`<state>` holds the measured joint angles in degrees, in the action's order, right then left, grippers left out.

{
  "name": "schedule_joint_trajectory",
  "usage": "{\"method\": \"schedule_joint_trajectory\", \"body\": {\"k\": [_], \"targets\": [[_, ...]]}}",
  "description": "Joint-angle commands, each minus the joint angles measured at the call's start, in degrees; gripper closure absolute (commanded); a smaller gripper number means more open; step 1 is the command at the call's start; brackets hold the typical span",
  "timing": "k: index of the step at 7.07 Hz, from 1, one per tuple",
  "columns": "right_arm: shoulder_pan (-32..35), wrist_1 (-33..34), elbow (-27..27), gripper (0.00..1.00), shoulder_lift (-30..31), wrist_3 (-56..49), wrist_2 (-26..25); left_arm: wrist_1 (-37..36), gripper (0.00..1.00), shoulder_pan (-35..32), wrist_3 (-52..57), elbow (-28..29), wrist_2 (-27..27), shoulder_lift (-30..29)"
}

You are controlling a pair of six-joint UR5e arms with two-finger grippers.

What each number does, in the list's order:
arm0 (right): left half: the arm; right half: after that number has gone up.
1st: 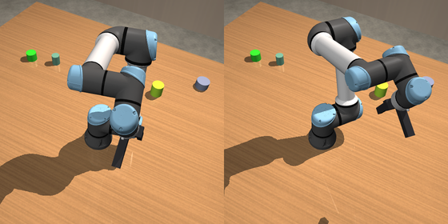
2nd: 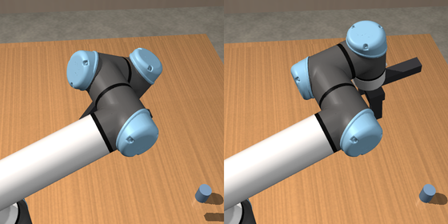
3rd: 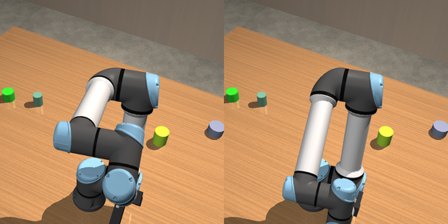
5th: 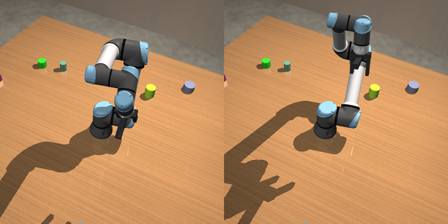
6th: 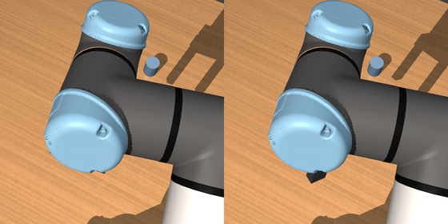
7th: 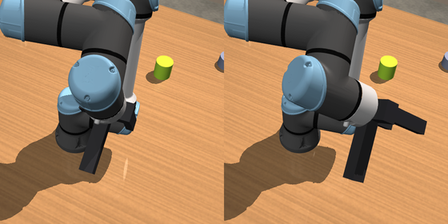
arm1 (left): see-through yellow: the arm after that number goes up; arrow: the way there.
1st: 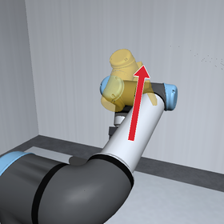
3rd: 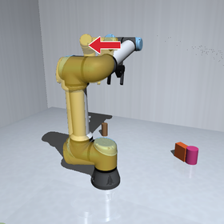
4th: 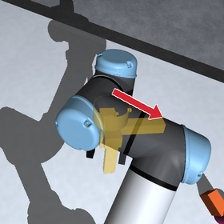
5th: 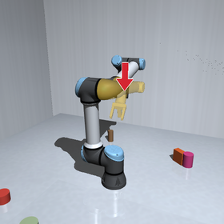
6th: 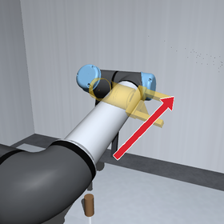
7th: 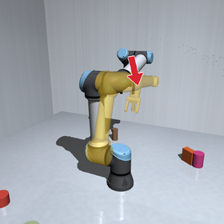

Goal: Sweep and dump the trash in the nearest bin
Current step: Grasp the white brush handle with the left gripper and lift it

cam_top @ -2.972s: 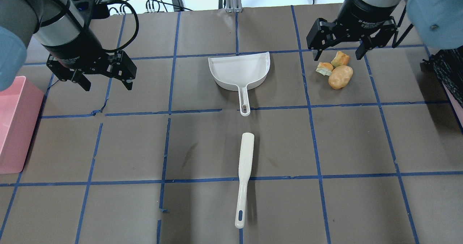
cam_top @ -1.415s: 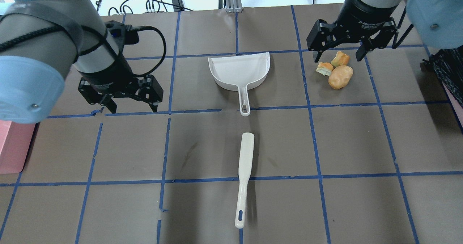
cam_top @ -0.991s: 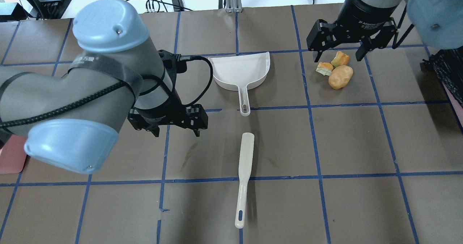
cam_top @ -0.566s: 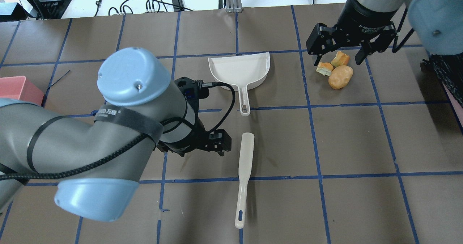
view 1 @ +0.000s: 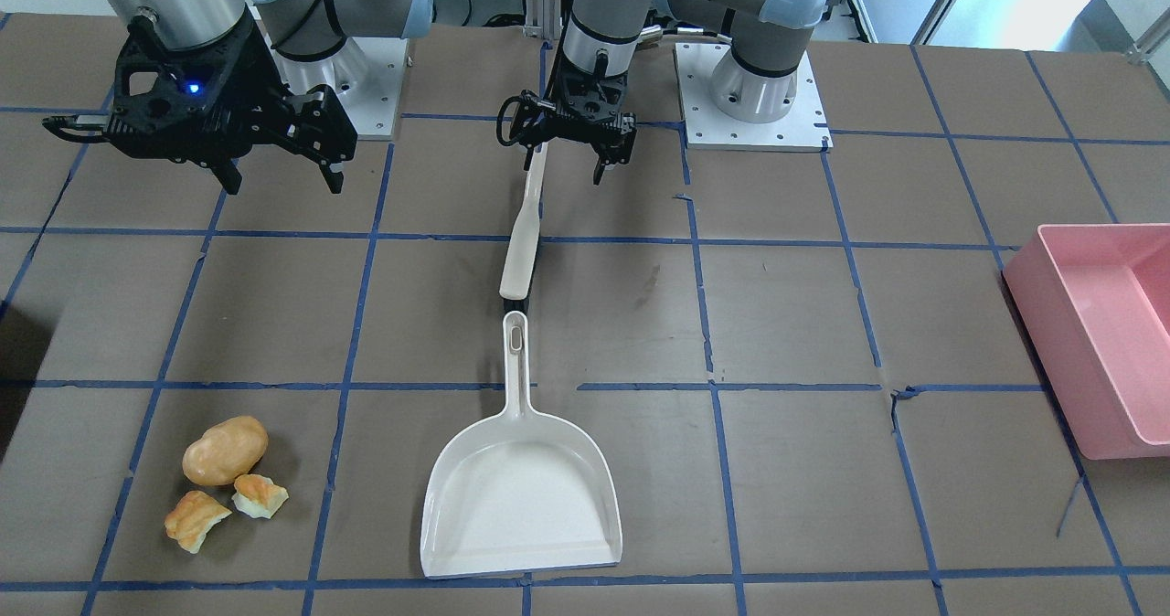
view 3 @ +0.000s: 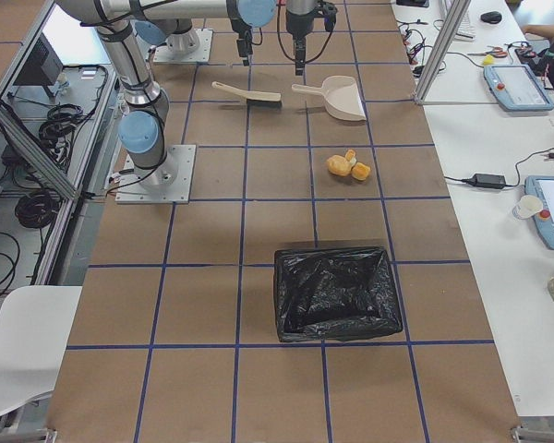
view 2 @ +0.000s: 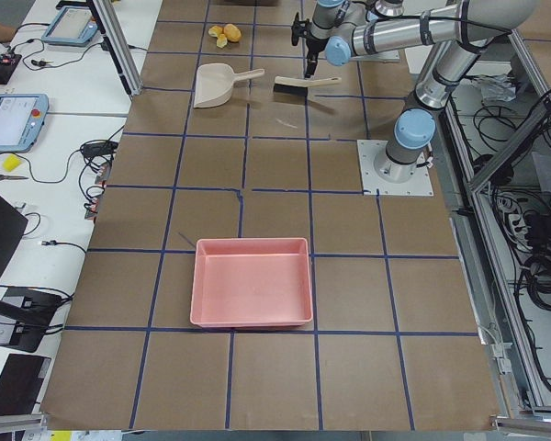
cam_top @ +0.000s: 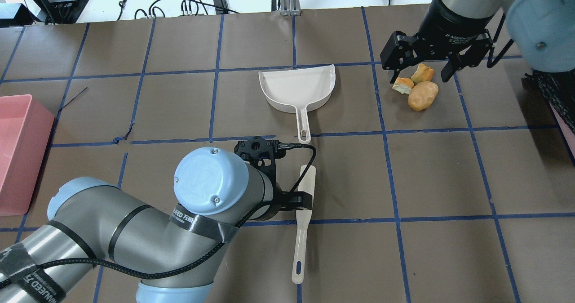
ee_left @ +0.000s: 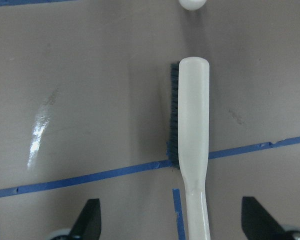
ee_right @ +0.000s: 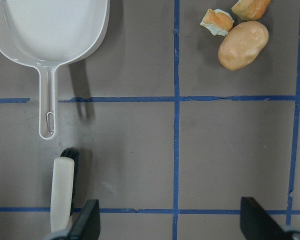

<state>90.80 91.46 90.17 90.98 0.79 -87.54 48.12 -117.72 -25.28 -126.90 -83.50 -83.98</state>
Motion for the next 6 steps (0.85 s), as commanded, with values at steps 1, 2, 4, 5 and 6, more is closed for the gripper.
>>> {"method": "schedule_joint_trajectory", "body": {"k": [1, 2, 4, 5, 6], "targets": [[-0.1, 0.0, 0.0, 0.00, 0.0, 0.0, 0.0, -0.3, 0.00, -4.3, -4.2, -0.5, -0.3, -1.1], [-0.3, 0.1, 0.0, 0.00, 0.0, 0.0, 0.3, 0.9, 0.00, -4.5, -4.3, -1.1, -0.2, -1.4], [-0.3, 0.0, 0.0, 0.00, 0.0, 0.0, 0.2, 0.6, 0.00, -6.5, -3.6, -1.2, -0.2, -5.0], [-0.3, 0.0, 0.0, 0.00, 0.0, 0.0, 0.2, 0.6, 0.00, -7.9, -3.8, -1.2, -0.3, -5.9], [-0.3, 0.0, 0.0, 0.00, 0.0, 0.0, 0.1, 0.5, 0.00, -8.1, -3.8, -1.2, -0.2, -6.1]]}}
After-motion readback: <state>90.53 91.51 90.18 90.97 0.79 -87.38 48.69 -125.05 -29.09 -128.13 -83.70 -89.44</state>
